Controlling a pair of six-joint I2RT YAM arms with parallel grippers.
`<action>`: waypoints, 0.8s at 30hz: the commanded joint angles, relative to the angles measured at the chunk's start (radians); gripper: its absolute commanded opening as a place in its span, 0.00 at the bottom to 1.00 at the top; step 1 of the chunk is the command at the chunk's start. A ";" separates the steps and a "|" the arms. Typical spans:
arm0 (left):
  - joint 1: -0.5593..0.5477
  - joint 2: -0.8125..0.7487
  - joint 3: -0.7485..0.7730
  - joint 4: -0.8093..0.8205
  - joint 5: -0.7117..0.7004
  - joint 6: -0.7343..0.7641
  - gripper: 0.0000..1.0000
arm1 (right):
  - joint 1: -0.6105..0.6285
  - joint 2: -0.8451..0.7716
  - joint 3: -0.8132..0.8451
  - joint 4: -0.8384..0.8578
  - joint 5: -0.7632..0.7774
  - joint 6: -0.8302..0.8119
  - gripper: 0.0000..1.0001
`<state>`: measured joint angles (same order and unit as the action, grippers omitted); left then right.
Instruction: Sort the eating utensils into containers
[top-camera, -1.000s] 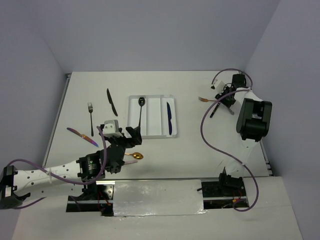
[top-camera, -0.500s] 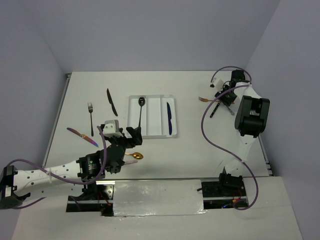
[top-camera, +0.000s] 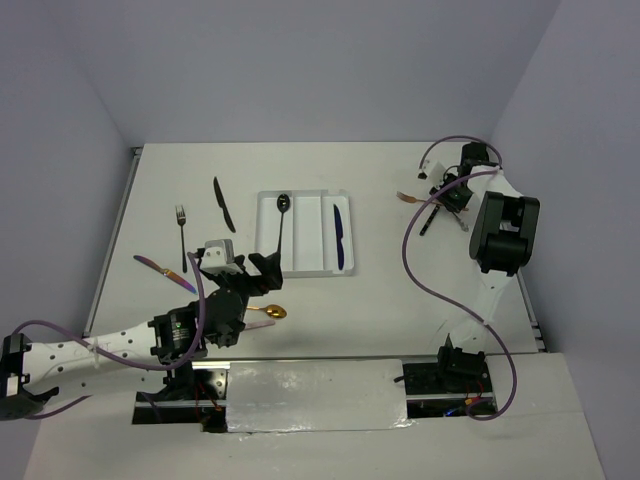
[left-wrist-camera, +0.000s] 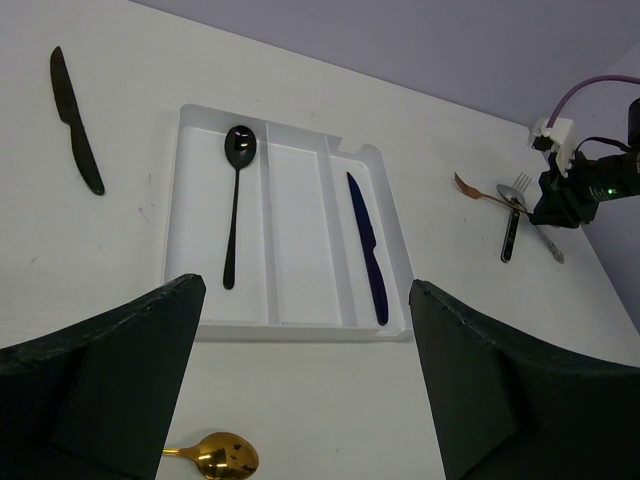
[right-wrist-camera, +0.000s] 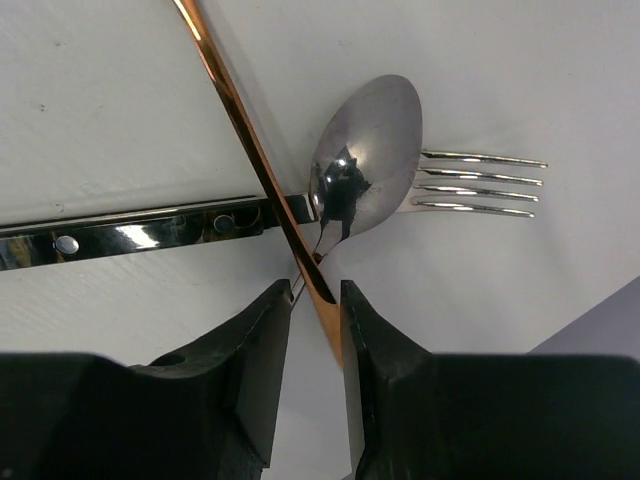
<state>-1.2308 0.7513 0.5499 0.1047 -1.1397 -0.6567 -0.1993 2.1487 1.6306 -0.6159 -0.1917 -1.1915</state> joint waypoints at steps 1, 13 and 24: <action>0.004 -0.001 0.002 0.030 -0.003 -0.004 0.97 | 0.008 -0.027 -0.015 -0.057 -0.063 0.010 0.32; 0.004 -0.021 -0.002 0.030 0.000 -0.004 0.97 | 0.006 -0.092 -0.123 0.037 -0.049 -0.006 0.18; 0.005 -0.009 -0.001 0.036 0.003 0.000 0.97 | 0.008 -0.205 -0.281 0.208 -0.015 -0.039 0.02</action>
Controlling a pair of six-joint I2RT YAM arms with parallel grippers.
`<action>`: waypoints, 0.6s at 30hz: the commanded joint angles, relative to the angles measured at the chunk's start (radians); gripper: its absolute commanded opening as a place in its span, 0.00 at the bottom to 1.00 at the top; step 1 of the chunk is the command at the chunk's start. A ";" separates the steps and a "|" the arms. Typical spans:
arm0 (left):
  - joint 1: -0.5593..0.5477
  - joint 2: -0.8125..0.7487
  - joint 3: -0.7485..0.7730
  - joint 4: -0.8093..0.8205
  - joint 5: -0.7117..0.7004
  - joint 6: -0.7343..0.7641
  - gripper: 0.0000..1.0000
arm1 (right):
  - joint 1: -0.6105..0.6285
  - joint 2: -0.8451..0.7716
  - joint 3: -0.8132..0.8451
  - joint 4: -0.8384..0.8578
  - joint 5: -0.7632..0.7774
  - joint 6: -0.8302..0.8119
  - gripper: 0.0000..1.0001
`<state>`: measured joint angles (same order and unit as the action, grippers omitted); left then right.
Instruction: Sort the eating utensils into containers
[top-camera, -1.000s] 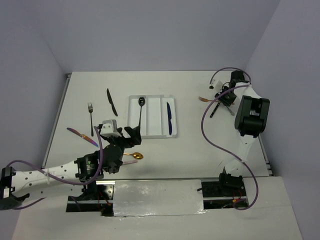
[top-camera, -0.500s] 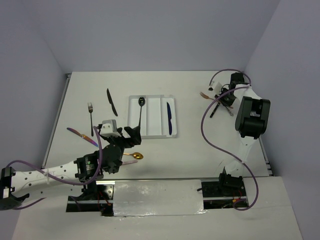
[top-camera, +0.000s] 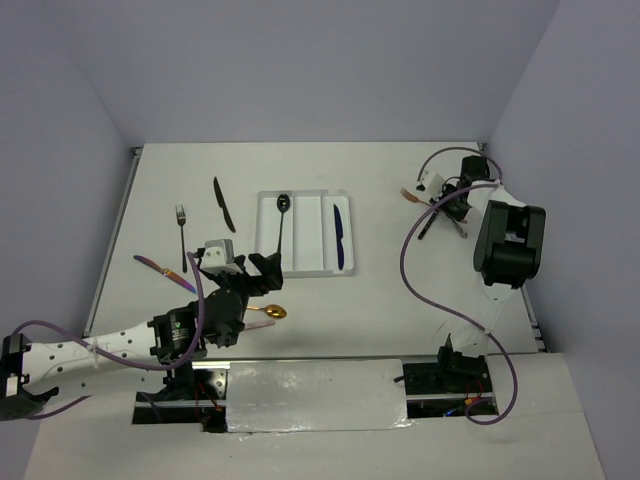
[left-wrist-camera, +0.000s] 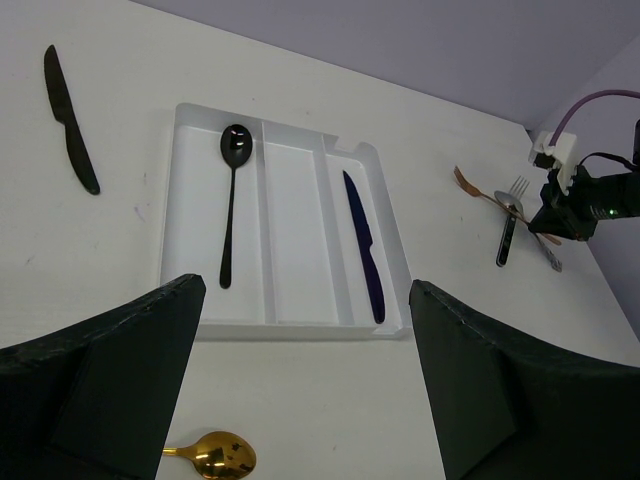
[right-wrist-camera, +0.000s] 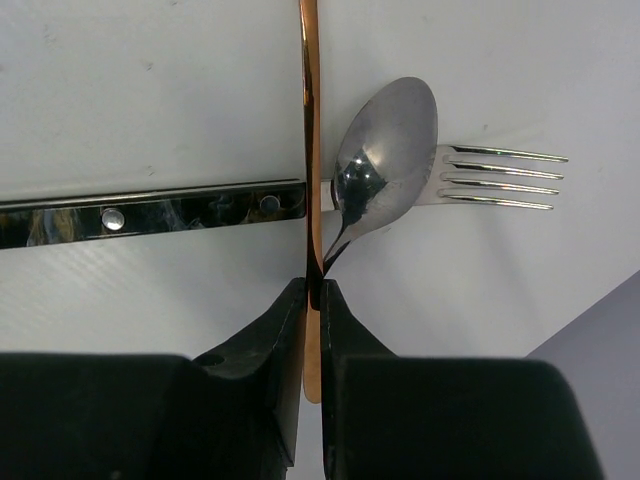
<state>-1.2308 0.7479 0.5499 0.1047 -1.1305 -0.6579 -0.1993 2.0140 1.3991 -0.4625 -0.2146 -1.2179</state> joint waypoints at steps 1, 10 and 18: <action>0.005 -0.005 0.001 0.036 -0.005 0.004 0.97 | 0.006 -0.101 -0.061 0.079 -0.006 -0.009 0.02; 0.004 -0.010 0.001 0.035 -0.017 0.012 0.97 | 0.017 -0.155 -0.124 0.136 -0.055 0.020 0.01; 0.005 -0.005 0.002 0.039 -0.014 0.012 0.97 | 0.020 -0.191 -0.118 0.131 -0.106 0.034 0.00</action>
<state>-1.2308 0.7471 0.5499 0.1051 -1.1294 -0.6559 -0.1875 1.8999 1.2697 -0.3660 -0.2642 -1.2034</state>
